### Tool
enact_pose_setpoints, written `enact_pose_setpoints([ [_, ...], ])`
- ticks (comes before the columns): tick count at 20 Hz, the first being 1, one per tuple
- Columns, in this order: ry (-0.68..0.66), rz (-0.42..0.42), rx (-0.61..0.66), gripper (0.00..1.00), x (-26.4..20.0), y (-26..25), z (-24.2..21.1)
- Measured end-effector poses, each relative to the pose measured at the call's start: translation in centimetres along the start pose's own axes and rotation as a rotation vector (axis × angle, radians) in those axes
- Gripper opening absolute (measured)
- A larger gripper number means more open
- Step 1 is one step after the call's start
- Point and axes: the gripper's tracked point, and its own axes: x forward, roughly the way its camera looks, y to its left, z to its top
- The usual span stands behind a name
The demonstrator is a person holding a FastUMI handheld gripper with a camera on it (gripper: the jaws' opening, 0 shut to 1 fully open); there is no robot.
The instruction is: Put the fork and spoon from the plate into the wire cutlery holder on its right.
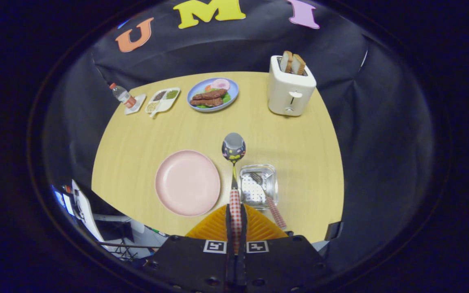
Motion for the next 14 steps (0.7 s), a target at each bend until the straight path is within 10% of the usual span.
enact_pose_setpoints([
  [14, 0.474, 0.018, 0.068, 0.03, 1.9, -2.6, -3.0],
])
